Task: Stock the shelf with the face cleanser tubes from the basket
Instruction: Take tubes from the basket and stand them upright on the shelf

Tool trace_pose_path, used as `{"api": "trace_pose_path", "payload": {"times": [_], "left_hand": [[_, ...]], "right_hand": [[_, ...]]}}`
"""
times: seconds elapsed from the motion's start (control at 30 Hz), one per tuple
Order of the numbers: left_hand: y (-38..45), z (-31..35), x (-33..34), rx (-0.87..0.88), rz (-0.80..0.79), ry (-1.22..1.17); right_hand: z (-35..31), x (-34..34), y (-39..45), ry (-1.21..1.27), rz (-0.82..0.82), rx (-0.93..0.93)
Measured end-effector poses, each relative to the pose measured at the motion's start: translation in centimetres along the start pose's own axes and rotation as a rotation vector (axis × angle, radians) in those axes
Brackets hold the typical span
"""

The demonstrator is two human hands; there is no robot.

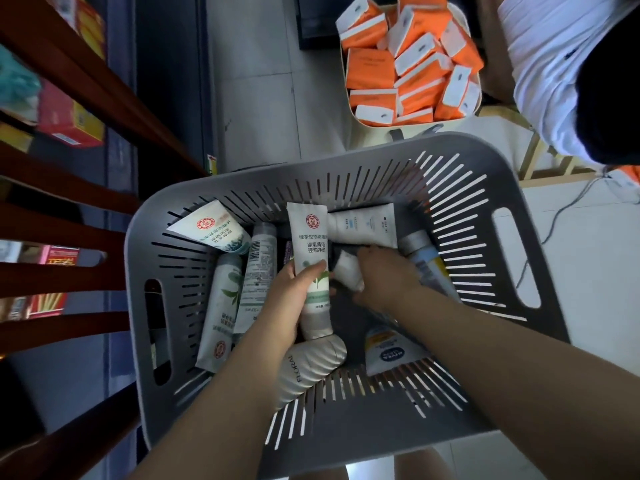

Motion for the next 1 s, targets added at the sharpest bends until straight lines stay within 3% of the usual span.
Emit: {"api": "trace_pose_path", "payload": {"times": [0.27, 0.4, 0.5, 0.7, 0.87, 1.0], "left_hand": [[-5.4, 3.0, -0.8, 0.032, 0.042, 0.005], [-10.5, 5.6, -0.7, 0.048, 0.108, -0.002], [-15.3, 7.8, 0.1, 0.063, 0.179, -0.067], [-24.4, 12.4, 1.6, 0.202, 0.221, -0.285], [-33.1, 16.1, 0.0, 0.359, 0.274, -0.472], [-40.7, 18.3, -1.2, 0.519, 0.312, -0.553]], "right_hand": [[0.2, -6.4, -4.7, 0.515, 0.011, 0.073], [-0.9, -12.8, -9.2, 1.02, 0.11, 0.075], [-2.5, -17.5, -13.6, 1.362, 0.124, -0.026], [-6.2, -24.0, -20.5, 1.714, 0.01, -0.25], [-9.7, -29.9, -26.4, 1.628, 0.044, -0.437], [-12.7, -33.1, -30.8, 1.556, -0.052, -0.581]]}}
Point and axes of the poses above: each hand's wrist, its own y-axis towards the middle knuckle, its own x-axis out of the palm, z = x × y, the point moved 3 cm from there along y, towards the middle knuckle, and after that the axes turned 5 degrees about y, right-handed, at the moved point
